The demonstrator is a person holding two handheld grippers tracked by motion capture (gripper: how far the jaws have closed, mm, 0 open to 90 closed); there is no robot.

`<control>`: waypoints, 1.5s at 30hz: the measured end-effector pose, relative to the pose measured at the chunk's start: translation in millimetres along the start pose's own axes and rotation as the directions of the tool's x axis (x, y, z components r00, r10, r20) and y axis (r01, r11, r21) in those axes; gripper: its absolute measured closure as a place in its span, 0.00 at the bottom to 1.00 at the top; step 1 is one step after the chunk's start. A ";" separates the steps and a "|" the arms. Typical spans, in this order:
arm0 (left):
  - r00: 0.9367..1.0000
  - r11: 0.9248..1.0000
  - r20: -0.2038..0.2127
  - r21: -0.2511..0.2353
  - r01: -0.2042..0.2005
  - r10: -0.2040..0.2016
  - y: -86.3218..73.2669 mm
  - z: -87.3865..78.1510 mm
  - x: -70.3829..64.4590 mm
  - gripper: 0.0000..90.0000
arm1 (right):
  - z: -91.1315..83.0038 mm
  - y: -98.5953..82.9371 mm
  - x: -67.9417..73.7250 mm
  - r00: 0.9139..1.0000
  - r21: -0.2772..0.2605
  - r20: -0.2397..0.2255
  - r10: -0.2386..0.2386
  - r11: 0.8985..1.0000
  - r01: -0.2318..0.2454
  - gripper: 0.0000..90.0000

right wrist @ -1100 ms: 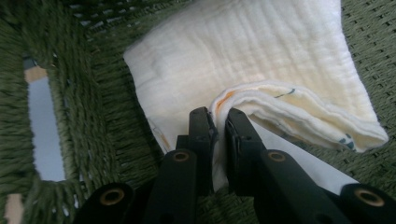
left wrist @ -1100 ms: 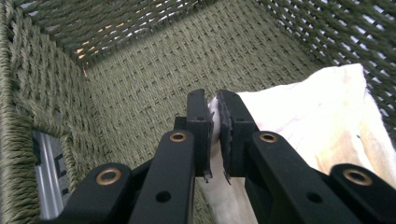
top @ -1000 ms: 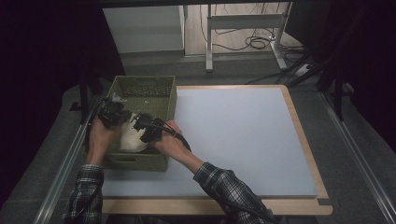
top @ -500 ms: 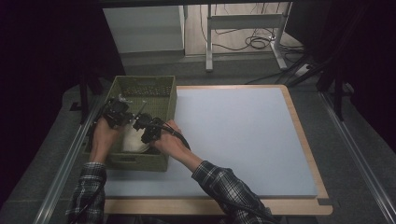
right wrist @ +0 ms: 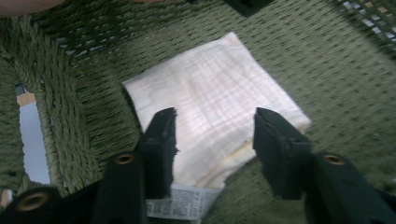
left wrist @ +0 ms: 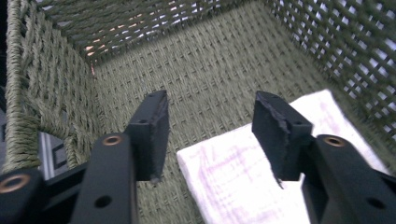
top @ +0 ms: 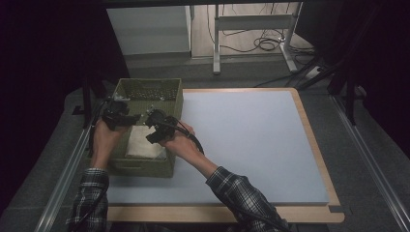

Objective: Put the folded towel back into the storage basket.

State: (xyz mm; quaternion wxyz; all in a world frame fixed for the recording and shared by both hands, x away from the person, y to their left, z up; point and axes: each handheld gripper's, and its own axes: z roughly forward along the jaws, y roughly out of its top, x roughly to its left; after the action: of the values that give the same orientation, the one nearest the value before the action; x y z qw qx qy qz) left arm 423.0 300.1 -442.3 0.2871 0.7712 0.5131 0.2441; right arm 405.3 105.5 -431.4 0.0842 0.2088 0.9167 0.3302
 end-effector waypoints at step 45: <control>0.975 0.988 0.214 -0.122 0.089 -0.061 19.0 -2.4 -45.8 0.03 | -76.2 -85.8 -53.7 0.999 -0.164 0.017 0.052 0.985 -0.048 0.06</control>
State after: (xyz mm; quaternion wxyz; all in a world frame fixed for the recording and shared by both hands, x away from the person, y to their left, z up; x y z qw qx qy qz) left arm 417.6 252.1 -431.1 0.3986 0.7520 0.4918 0.1838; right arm 403.2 -21.1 -427.0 0.1024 0.2276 0.8801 0.4039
